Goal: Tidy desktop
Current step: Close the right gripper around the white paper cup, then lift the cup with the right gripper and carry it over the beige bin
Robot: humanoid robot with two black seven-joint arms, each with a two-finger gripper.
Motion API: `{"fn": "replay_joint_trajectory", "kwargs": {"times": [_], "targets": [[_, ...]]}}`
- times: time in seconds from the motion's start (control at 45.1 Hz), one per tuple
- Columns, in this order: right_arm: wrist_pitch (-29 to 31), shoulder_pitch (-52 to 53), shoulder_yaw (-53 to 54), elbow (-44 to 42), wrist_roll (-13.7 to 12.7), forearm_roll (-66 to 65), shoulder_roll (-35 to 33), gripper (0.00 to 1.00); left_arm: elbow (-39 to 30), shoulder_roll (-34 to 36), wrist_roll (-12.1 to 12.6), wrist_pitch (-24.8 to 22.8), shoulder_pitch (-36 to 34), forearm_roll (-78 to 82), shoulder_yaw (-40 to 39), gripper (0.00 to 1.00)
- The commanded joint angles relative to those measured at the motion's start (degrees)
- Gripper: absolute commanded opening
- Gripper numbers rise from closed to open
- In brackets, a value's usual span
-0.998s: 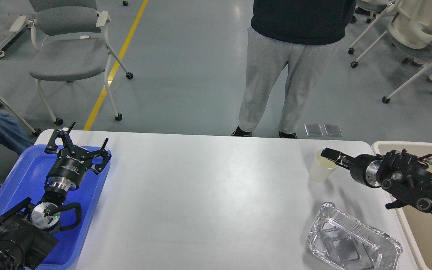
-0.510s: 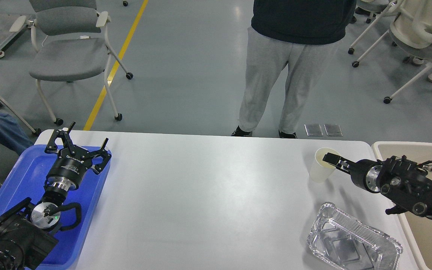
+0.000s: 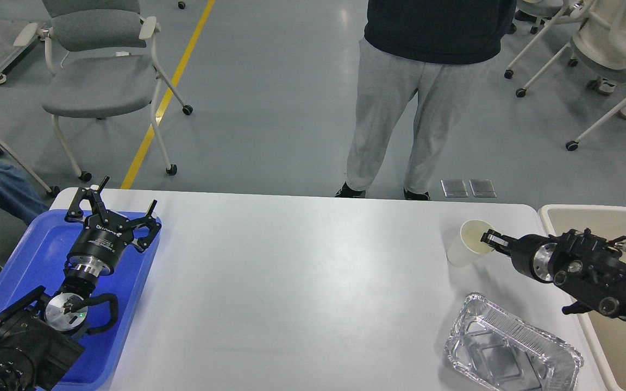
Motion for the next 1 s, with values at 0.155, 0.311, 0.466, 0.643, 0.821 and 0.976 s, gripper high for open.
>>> {"fn": "replay_joint_trajectory", "kwargs": {"times": [0.155, 0.311, 0.466, 0.643, 0.821, 0.976], "targets": [[0.3, 0.8, 0.5, 0.8, 2.3, 0.6, -0.8, 0.0, 0.1, 0.0, 0.0, 0.0, 0.0, 0.0, 0.0, 1.0], [2.1, 1.8, 1.3, 3.6, 3.1, 1.7, -5.4, 0.0, 0.0, 0.1, 0.0, 0.0, 0.0, 0.0, 0.0, 1.0], [5.5, 5.0, 1.3, 9.6, 3.0, 6.5, -12.7, 0.0, 0.0, 0.1, 0.0, 0.0, 0.0, 0.0, 0.0, 1.0], [11.6, 9.9, 1.3, 14.1, 3.0, 9.7, -21.2, 0.0, 0.0, 0.1, 0.0, 0.0, 0.0, 0.0, 0.0, 1.0], [16.8, 15.5, 1.4, 19.4, 2.3, 12.4, -29.5, 0.0, 0.0, 0.1, 0.0, 0.0, 0.0, 0.0, 0.0, 1.0], [18.7, 19.0, 1.3, 21.6, 2.3, 12.7, -33.5, 0.0, 0.0, 0.1, 0.0, 0.0, 0.0, 0.0, 0.0, 1.0]]}}
